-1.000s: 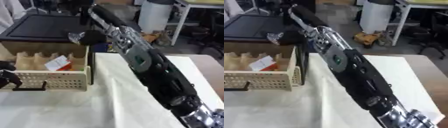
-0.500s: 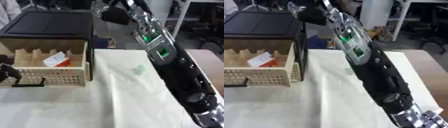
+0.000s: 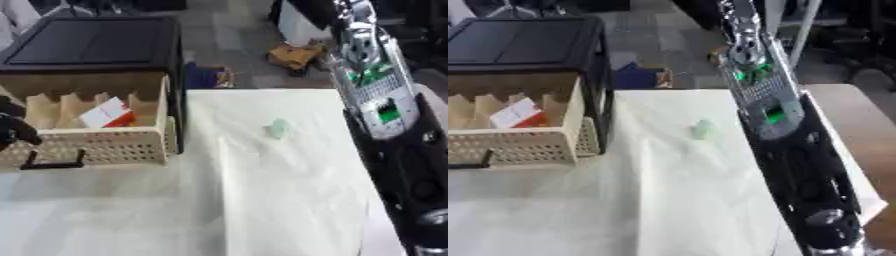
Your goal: Pick up objects from table and place into drawer.
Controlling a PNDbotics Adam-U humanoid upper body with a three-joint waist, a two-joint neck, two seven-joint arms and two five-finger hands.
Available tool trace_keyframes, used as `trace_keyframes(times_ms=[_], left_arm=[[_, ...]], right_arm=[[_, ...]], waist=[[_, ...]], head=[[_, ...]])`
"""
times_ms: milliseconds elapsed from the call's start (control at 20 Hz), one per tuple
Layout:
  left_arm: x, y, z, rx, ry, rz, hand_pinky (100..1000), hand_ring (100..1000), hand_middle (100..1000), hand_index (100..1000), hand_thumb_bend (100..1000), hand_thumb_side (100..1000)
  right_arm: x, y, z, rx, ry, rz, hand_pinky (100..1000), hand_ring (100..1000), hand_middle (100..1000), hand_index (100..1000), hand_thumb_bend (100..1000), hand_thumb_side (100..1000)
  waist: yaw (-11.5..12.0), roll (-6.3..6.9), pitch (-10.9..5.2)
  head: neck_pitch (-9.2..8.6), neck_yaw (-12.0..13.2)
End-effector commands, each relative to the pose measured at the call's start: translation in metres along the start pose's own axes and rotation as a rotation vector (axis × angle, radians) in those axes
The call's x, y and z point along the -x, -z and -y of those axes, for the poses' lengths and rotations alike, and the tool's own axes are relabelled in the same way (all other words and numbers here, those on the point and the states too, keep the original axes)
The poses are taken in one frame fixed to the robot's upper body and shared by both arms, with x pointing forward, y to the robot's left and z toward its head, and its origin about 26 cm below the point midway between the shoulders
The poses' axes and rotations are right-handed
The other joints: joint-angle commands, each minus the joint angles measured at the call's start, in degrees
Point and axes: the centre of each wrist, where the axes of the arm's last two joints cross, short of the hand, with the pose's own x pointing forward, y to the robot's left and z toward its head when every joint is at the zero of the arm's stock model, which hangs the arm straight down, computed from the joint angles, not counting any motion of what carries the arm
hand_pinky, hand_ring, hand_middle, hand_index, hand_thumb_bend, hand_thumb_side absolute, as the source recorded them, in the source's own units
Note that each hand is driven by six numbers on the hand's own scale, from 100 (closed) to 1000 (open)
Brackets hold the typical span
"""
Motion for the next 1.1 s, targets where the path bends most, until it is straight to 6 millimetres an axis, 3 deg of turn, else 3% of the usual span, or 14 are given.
trace_keyframes(times_ms=[50,450,750,900,1050,1100], left_arm=[[-0.01,0.005,-0.007,-0.014,0.061,0.074,448,496,552,687,105,1000],[-0.03,0.019,-0.025,-0.1,0.201,0.255,440,492,540,702,100,936],[-0.044,0.026,-0.036,-0.129,0.272,0.38,384,459,513,693,100,860],[-0.043,0.02,-0.042,-0.055,0.306,0.519,299,407,481,687,100,807],[-0.046,0.017,-0.048,0.079,0.401,0.588,272,445,481,691,100,740],[-0.047,0.016,-0.05,0.136,0.439,0.597,282,464,490,703,100,731]], right_arm=[[-0.013,-0.002,0.02,0.092,0.024,0.056,647,668,552,809,100,695],[-0.004,-0.023,0.032,0.233,0.038,0.087,677,704,595,838,100,901],[0.014,-0.035,0.037,0.281,0.024,-0.006,675,687,579,847,100,915],[0.017,-0.038,0.04,0.282,0.007,-0.028,678,687,579,845,100,936],[0.018,-0.042,0.045,0.297,0.001,-0.038,683,674,560,816,100,931],[0.019,-0.043,0.047,0.312,0.005,-0.043,686,675,561,812,100,989]], waist=[[-0.03,0.37,-0.64],[0.69,1.23,-0.68],[1.29,1.51,-0.82],[1.7,1.62,-0.85],[2.2,1.73,-0.88],[2.33,1.76,-0.88]], head=[[0.49,0.27],[0.92,0.59],[1.13,0.85],[1.15,0.72],[1.23,0.23],[1.29,-0.03]])
